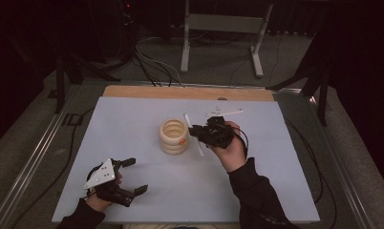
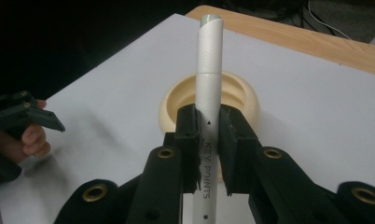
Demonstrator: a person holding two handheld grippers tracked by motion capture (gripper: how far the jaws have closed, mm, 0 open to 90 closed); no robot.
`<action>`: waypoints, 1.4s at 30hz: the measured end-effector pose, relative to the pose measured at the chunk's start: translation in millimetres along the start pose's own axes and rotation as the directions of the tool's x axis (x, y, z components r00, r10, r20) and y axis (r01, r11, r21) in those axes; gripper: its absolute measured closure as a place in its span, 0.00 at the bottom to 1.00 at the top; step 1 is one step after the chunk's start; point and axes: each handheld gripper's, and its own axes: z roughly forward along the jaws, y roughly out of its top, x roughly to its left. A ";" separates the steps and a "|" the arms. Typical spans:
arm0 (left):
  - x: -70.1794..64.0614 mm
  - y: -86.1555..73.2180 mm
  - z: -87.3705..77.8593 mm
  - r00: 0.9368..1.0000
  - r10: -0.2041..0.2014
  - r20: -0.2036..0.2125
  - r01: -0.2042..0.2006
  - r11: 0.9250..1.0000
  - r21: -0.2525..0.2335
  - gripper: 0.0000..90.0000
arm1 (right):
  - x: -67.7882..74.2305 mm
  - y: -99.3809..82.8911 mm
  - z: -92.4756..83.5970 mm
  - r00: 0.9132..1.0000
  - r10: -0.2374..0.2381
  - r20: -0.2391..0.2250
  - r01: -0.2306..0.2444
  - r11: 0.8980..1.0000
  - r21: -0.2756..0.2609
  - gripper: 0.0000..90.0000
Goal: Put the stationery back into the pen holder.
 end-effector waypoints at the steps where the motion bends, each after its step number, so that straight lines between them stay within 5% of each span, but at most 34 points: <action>1: -0.2 0.0 0.0 1.000 0.001 0.000 -0.001 1.000 0.000 0.00 | 0.4 1.2 0.6 1.000 -0.002 -0.004 0.002 1.000 -0.005 0.87; 17: -0.2 -0.2 -0.1 1.000 -0.001 0.000 0.001 1.000 -0.002 0.00 | 3.3 16.6 4.5 0.999 0.021 -0.025 -0.023 0.996 -0.083 0.87; 25: 0.0 -0.3 -0.3 1.000 -0.002 0.001 0.002 1.000 -0.002 0.00 | 4.4 25.9 10.3 1.000 0.016 -0.025 -0.020 0.984 -0.176 0.87; 42: 0.4 -0.3 -0.8 1.000 -0.007 0.003 0.007 1.000 -0.003 0.00 | 3.0 37.1 32.8 0.999 0.002 -0.041 -0.011 0.975 -0.221 0.87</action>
